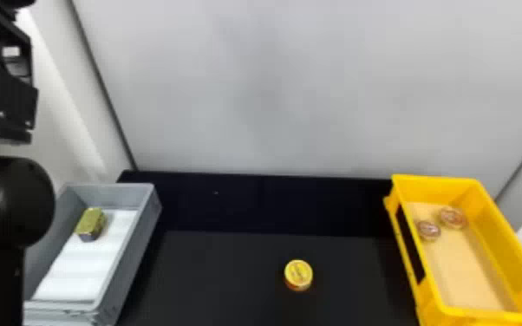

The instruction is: Pick up the round yellow can and place it in the yellow rectangular box

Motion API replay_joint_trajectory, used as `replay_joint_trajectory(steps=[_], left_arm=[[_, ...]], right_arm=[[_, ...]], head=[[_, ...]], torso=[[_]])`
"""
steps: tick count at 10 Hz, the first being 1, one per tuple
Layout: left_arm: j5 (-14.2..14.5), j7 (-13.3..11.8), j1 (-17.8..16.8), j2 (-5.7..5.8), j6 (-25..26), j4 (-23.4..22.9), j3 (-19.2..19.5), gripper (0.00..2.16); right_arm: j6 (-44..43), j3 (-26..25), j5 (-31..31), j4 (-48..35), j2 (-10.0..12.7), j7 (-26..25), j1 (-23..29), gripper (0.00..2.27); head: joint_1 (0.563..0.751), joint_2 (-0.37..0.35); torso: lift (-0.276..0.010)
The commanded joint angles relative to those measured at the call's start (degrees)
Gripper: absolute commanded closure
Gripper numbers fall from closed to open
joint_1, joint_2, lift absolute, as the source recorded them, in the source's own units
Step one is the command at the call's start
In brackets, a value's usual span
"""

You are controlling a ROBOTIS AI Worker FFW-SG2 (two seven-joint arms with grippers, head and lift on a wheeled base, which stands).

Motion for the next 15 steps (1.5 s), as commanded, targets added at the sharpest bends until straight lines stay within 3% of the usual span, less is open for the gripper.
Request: replay_joint_trajectory(steps=[1,5,6,7,8,9,11,12,14,15], left_arm=[[0.14,-0.05,-0.07,0.24,-0.04,0.08,-0.26,0.14],[0.23,-0.05,0.11,0.59,-0.31,0.35,-0.26,0.14],[0.23,-0.05,0.19,0.59,-0.40,0.43,-0.26,0.14],[0.32,0.04,0.37,0.68,-0.48,0.52,-0.18,0.14],[0.32,0.04,0.72,0.77,-0.57,0.52,0.09,0.14],[0.41,0.04,0.81,0.68,-0.66,0.52,0.09,0.14],[0.50,0.04,1.07,0.68,-0.75,0.79,0.09,0.14],[0.50,0.04,1.07,0.59,-0.84,0.87,0.00,0.14],[0.50,0.04,1.25,0.24,-1.19,1.49,-0.26,0.14],[0.50,0.04,1.34,0.06,-1.28,1.58,-0.26,0.14]], right_arm=[[0.11,0.14,-1.46,0.56,0.10,0.20,-0.32,0.04],[1.17,0.05,-4.62,1.53,0.72,0.03,-0.50,0.05],[4.95,-0.74,-8.23,1.61,1.60,0.03,-1.12,0.07],[15.41,-2.85,-12.27,1.35,3.88,1.96,-3.05,0.09],[29.66,-4.52,-12.45,1.53,6.87,6.80,-6.48,0.09],[39.15,-5.66,-11.74,3.46,8.01,14.36,-8.94,0.09],[51.20,-4.69,-6.56,10.14,8.27,32.73,-10.96,0.11],[52.52,-2.85,-1.64,13.39,8.54,40.20,-9.64,0.11],[51.20,-3.20,6.45,20.60,11.79,51.46,-4.81,0.11],[49.88,-2.58,9.18,25.08,12.32,55.85,-2.87,0.11]], head=[[0.663,0.054],[0.663,0.054],[0.663,0.054],[0.663,0.054],[0.663,0.054],[0.663,0.054],[0.663,0.054],[0.663,0.054],[0.663,0.054],[0.663,0.054]], torso=[[-0.002],[-0.002],[-0.002],[-0.002],[-0.002],[-0.002],[-0.002],[-0.002],[-0.002],[-0.002]])
